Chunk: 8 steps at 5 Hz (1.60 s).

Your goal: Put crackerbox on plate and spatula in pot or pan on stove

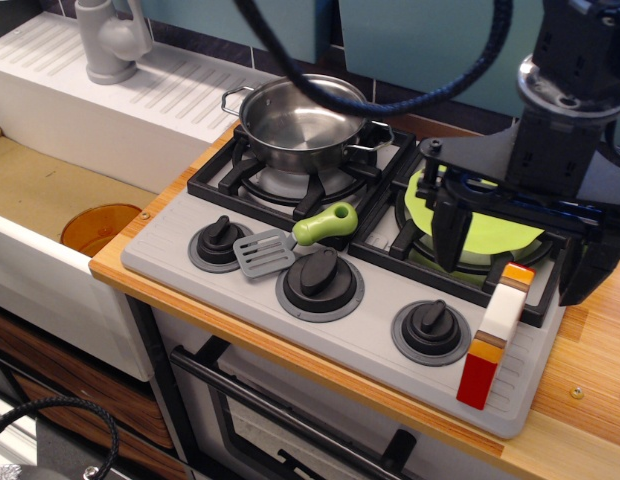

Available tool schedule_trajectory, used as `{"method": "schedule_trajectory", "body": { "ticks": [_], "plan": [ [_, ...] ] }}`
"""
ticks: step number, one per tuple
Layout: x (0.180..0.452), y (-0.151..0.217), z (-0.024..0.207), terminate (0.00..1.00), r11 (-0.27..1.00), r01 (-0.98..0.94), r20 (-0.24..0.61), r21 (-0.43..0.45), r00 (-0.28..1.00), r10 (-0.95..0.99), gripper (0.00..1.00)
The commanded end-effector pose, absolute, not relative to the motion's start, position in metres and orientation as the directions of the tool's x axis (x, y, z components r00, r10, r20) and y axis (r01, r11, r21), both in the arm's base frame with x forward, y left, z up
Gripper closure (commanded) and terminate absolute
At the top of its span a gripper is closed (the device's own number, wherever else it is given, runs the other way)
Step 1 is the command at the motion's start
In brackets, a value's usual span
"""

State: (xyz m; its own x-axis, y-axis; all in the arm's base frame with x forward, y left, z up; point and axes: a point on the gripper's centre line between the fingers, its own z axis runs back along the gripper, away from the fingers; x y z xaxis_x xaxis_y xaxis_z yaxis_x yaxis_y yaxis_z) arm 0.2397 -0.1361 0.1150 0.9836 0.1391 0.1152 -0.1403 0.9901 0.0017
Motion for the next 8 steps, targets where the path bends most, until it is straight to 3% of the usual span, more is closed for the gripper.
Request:
{"method": "schedule_trajectory", "body": {
  "ticks": [1,3,7,8],
  "plan": [
    [0.24,-0.136,0.115,0.0,0.99,-0.14,0.115,0.002,0.984,0.139,0.0],
    [0.254,-0.136,0.092,0.0,0.99,-0.141,0.134,-0.019,0.981,0.142,0.0],
    [0.252,-0.14,0.044,0.0,0.987,-0.148,0.199,-0.063,0.967,0.157,0.0],
    [0.25,-0.143,0.046,0.0,0.985,-0.168,0.17,-0.046,0.97,0.173,1.0]
  ]
}}
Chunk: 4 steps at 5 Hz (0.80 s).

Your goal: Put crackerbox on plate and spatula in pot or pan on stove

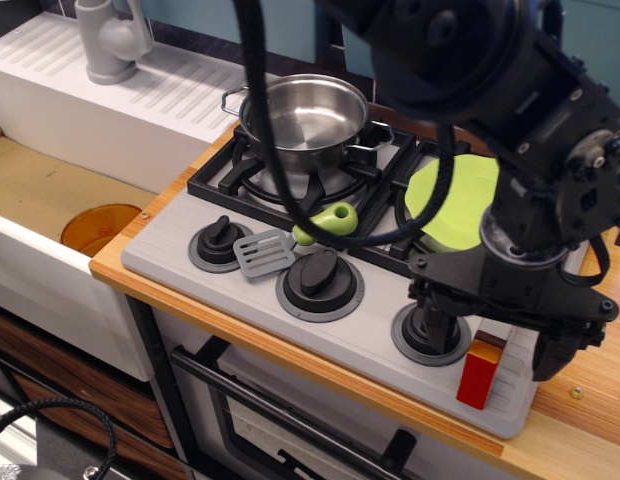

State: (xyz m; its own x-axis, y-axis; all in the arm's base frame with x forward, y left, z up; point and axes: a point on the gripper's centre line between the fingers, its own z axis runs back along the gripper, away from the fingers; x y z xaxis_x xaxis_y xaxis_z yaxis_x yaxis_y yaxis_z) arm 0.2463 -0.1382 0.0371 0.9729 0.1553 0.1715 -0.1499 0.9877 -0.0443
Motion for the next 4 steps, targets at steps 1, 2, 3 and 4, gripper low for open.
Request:
{"method": "schedule_trajectory", "body": {
  "ticks": [1,2,3,4],
  "plan": [
    [0.25,-0.144,0.053,0.0,0.985,-0.17,0.156,-0.028,0.973,0.173,1.0],
    [0.253,-0.145,0.057,0.0,0.985,-0.169,0.146,-0.026,0.974,0.171,1.0],
    [0.255,-0.148,0.065,0.0,0.986,-0.168,0.135,-0.02,0.976,0.169,1.0],
    [0.253,-0.148,0.092,0.0,0.988,-0.157,0.111,0.0,0.982,0.156,1.0]
  ]
}}
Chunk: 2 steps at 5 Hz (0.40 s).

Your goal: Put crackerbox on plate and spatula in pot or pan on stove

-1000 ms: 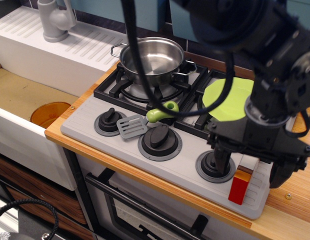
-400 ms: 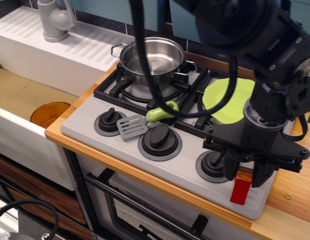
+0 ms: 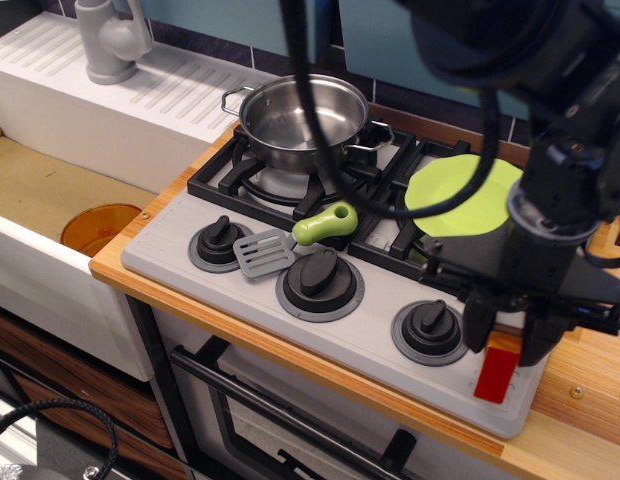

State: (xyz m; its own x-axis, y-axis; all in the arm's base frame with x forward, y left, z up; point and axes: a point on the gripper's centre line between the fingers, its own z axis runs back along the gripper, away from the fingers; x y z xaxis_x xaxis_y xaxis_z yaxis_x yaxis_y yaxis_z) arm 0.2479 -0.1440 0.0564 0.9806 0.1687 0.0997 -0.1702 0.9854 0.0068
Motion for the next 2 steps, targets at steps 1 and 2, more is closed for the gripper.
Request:
{"method": "schedule_trajectory", "body": {
  "ticks": [1,2],
  "plan": [
    [0.259,-0.143,0.113,0.0,0.989,-0.145,0.098,0.018,0.985,0.143,1.0],
    [0.277,-0.123,0.129,0.0,0.995,-0.099,0.081,0.022,0.992,0.097,1.0]
  ]
}}
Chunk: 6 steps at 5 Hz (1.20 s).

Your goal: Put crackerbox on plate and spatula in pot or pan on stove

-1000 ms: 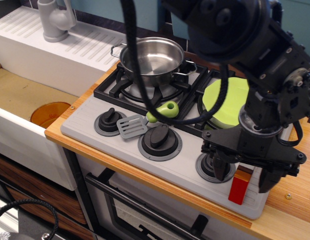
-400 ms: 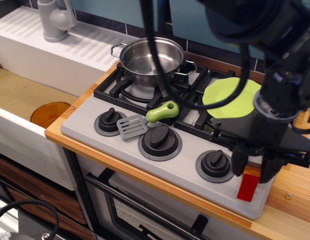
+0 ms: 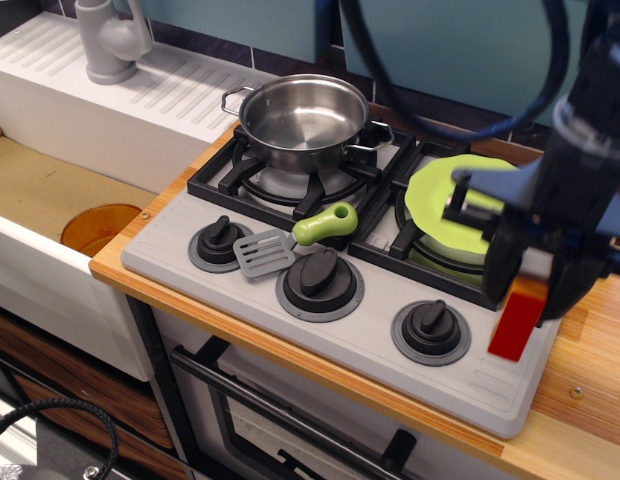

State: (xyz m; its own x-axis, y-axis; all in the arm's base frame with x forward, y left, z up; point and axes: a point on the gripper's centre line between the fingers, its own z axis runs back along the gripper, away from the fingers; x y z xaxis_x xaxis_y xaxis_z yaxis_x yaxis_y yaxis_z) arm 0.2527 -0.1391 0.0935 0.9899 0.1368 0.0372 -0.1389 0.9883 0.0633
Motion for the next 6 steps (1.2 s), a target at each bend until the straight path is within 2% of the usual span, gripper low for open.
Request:
{"method": "schedule_trajectory", "body": {
  "ticks": [1,3,5,6],
  "plan": [
    [0.299,-0.099,0.126,0.0,0.999,-0.039,0.107,-0.01,0.993,0.04,1.0],
    [0.34,-0.063,0.119,0.0,0.999,0.043,0.13,-0.031,0.991,-0.038,1.0],
    [0.345,-0.074,0.101,0.0,0.999,0.022,0.155,-0.042,0.988,-0.015,1.0],
    [0.342,-0.086,0.094,0.0,0.999,0.025,0.151,-0.03,0.988,-0.02,0.0]
  ]
}}
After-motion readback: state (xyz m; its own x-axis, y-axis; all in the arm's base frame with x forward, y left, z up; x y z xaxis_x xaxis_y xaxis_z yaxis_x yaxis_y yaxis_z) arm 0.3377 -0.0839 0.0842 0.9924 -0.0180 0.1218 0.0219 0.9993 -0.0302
